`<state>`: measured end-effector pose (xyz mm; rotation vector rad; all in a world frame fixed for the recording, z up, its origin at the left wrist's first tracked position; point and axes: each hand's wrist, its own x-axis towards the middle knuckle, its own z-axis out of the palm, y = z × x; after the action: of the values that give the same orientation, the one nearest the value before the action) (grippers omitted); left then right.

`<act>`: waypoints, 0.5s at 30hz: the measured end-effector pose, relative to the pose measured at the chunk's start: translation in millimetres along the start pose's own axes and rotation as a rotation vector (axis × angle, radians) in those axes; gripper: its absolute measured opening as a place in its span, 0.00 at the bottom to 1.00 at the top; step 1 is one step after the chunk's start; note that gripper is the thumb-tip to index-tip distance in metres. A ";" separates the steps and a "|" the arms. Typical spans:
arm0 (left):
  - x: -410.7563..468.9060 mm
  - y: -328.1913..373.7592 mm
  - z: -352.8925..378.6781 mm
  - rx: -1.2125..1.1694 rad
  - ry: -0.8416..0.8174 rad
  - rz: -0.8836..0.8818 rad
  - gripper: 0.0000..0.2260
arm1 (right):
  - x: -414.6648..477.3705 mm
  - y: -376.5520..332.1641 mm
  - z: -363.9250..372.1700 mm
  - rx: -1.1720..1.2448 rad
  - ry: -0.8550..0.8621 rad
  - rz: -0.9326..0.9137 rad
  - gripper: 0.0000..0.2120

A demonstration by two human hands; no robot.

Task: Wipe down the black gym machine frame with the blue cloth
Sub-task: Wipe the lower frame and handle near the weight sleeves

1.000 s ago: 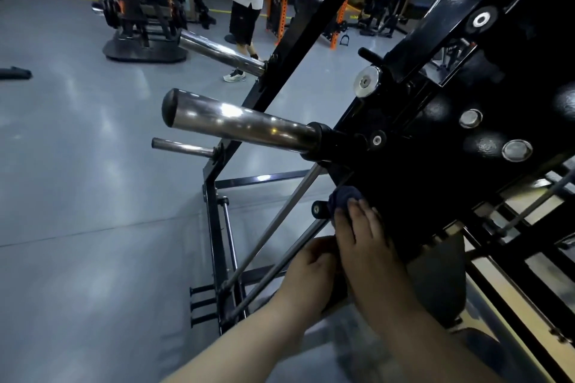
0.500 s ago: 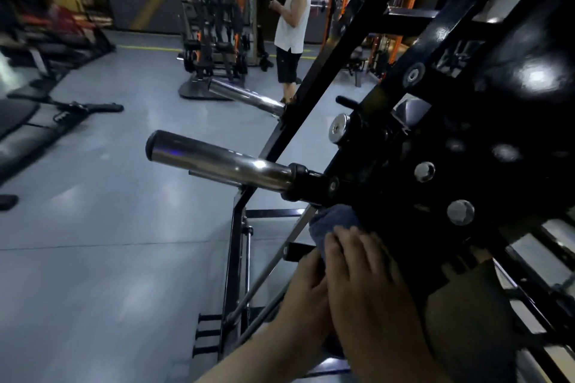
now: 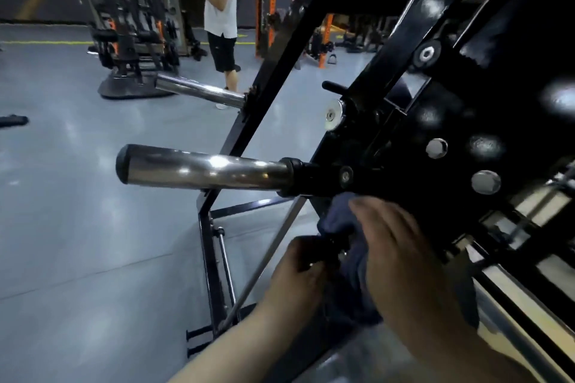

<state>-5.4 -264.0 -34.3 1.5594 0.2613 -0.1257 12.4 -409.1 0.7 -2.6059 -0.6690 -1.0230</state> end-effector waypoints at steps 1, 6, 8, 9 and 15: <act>-0.4 4.1 -10.8 0.017 -0.008 0.009 0.12 | 2.3 -3.6 -0.1 -0.076 0.016 0.035 0.24; -7.2 37.7 -89.3 0.197 -0.147 0.291 0.15 | -9.7 -26.1 38.4 -0.350 -0.184 0.055 0.27; -2.1 55.0 -126.1 0.440 -0.082 0.737 0.16 | -18.3 -28.6 51.1 -0.329 -0.243 0.067 0.26; 3.9 64.5 -142.9 0.576 -0.029 0.960 0.16 | -20.6 -28.0 54.0 -0.315 -0.265 0.079 0.25; 28.8 104.9 -183.9 1.552 0.123 1.045 0.15 | -6.5 -37.4 37.5 -0.263 -0.338 0.247 0.26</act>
<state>32.2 -77.1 62.1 3.0120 -0.7880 0.7720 10.7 -364.1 -28.1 -3.0322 -0.2790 -0.6385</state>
